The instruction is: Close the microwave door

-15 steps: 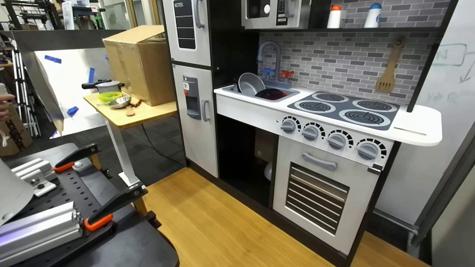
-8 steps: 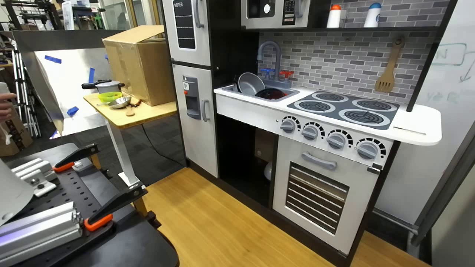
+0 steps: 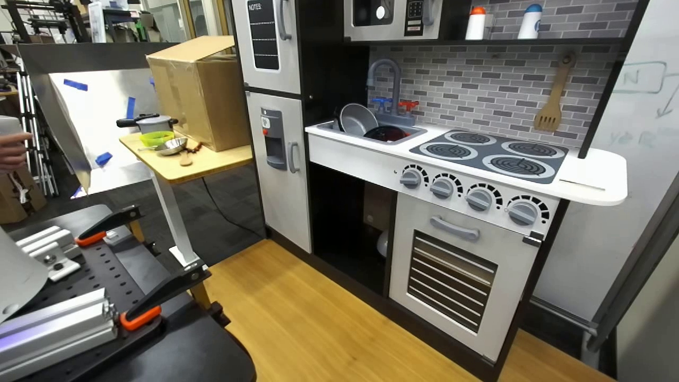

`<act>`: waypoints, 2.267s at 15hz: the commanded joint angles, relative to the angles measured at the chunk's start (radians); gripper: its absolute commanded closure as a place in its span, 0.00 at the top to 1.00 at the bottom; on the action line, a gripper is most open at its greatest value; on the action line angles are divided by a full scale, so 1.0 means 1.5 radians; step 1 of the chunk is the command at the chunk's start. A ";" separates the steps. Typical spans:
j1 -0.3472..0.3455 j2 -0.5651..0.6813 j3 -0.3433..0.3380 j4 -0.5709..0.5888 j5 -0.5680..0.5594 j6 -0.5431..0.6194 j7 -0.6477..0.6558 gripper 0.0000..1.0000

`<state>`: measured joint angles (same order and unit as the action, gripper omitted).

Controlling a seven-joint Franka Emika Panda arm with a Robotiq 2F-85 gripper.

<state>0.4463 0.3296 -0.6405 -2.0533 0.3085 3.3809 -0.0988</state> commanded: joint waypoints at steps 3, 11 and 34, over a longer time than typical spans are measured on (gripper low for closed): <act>0.080 0.005 -0.041 0.024 0.036 -0.005 0.015 0.05; 0.050 0.012 -0.024 0.009 0.015 -0.003 0.010 0.20; 0.049 0.012 -0.024 0.009 0.015 -0.003 0.010 0.20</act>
<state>0.5206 0.3471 -0.6772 -2.0404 0.3309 3.3769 -0.0832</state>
